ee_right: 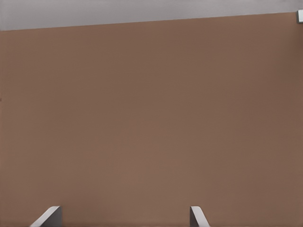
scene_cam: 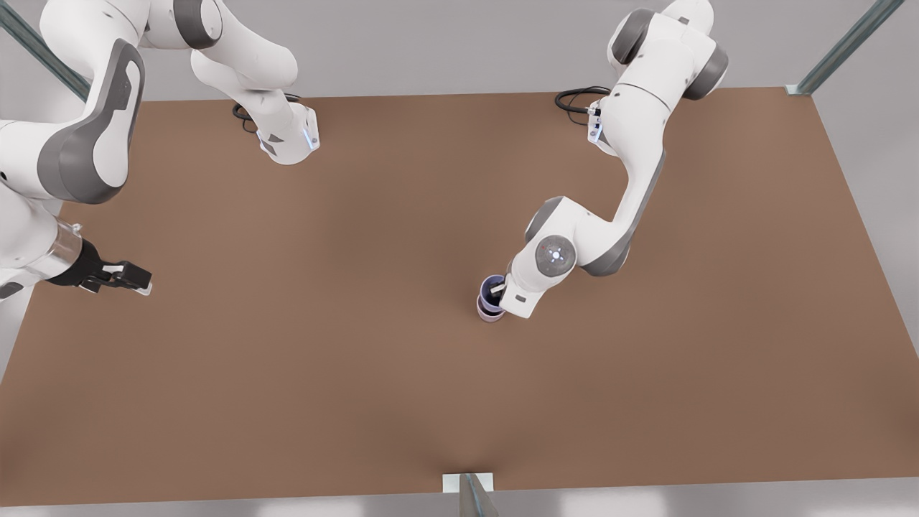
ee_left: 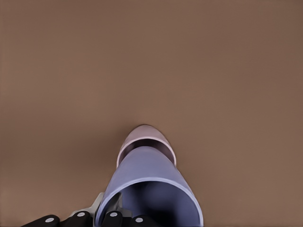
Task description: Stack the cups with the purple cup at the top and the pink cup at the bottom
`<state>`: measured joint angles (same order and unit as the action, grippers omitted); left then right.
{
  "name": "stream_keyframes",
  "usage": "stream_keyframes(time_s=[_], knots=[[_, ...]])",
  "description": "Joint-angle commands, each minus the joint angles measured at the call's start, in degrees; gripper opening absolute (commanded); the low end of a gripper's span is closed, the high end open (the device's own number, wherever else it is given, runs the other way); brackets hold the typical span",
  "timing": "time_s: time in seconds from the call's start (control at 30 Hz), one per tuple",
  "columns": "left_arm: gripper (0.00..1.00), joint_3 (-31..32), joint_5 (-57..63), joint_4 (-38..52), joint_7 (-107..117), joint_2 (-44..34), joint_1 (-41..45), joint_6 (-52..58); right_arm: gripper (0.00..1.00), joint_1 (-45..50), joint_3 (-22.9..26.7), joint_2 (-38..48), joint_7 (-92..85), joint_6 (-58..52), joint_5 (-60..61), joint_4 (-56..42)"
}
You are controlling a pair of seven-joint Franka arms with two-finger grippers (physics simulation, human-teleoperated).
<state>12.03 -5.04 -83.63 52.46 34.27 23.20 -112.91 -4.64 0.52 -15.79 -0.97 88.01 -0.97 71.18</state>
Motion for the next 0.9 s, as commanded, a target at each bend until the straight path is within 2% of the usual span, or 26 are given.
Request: stream_keyframes(time_s=[0.0, 0.2, 0.23, 0.27, 0.53, 0.57, 0.6, 0.63, 0.67, 0.73, 0.8, 0.83, 0.87], knots=[[0.21, 0.01, -0.15, 0.05, 4.93, 0.19, 0.00, -0.29, 1.00, -0.11, 0.01, 0.15, -2.19, 0.06, 0.09, -0.07], [0.21, 0.01, -0.15, 0.13, 4.85, 1.06, 0.00, -0.46, 1.00, -0.02, 0.01, 0.06, -2.28, 0.14, 0.00, -0.07], [0.35, 0.01, -0.15, 0.13, 4.67, 1.06, 0.00, -0.46, 1.00, -0.11, 0.01, 0.06, -2.19, 0.14, 0.09, -0.07], [0.42, 0.01, -0.15, 0.13, 4.14, 1.15, 0.00, -0.46, 1.00, -0.02, 0.01, 0.06, -2.28, 0.14, 0.09, -0.07], [0.42, 0.01, 0.29, 0.22, 4.14, 0.98, 0.00, -0.29, 1.00, -0.11, 0.01, -0.03, -2.19, 0.49, 0.44, 0.01], [0.51, 0.01, 0.55, 0.31, 3.88, 0.80, 0.00, -0.11, 1.00, -0.11, 0.01, -0.03, -2.19, 0.67, 0.53, -0.07], [0.65, 0.01, 1.52, 0.48, 3.88, 0.71, 0.00, 0.15, 1.00, -0.11, 0.01, -0.03, -2.19, 0.67, 0.44, -0.07], [0.94, 0.01, 1.52, 0.57, 3.88, 0.54, 0.00, 0.15, 1.00, -0.02, 0.01, -0.03, -2.19, 0.67, 0.44, -0.07], [1.00, 0.01, 1.44, 1.36, 4.23, 0.45, 0.00, 0.32, 1.00, -0.11, 0.01, -0.03, -2.19, 0.67, 0.44, -0.07], [1.00, 0.01, 1.52, 2.68, 4.49, -1.83, 0.00, 1.82, 1.00, -0.11, 0.01, -0.03, -2.19, 0.76, 0.53, -0.07], [1.00, -1.21, 2.40, 10.76, 4.15, -2.27, -0.09, 11.83, 1.00, -0.11, 0.01, -0.03, -2.19, 0.67, 0.44, -0.07], [1.00, -2.53, 5.56, 11.65, -2.17, -3.50, -0.35, 15.26, 1.00, -0.11, 0.09, -0.03, -2.19, 0.67, 0.44, -0.07], [1.00, -7.01, 6.01, 11.65, -12.45, -5.35, -0.44, 17.46, 1.00, -0.11, 0.01, -0.03, -2.19, 0.76, 0.53, -0.07]])
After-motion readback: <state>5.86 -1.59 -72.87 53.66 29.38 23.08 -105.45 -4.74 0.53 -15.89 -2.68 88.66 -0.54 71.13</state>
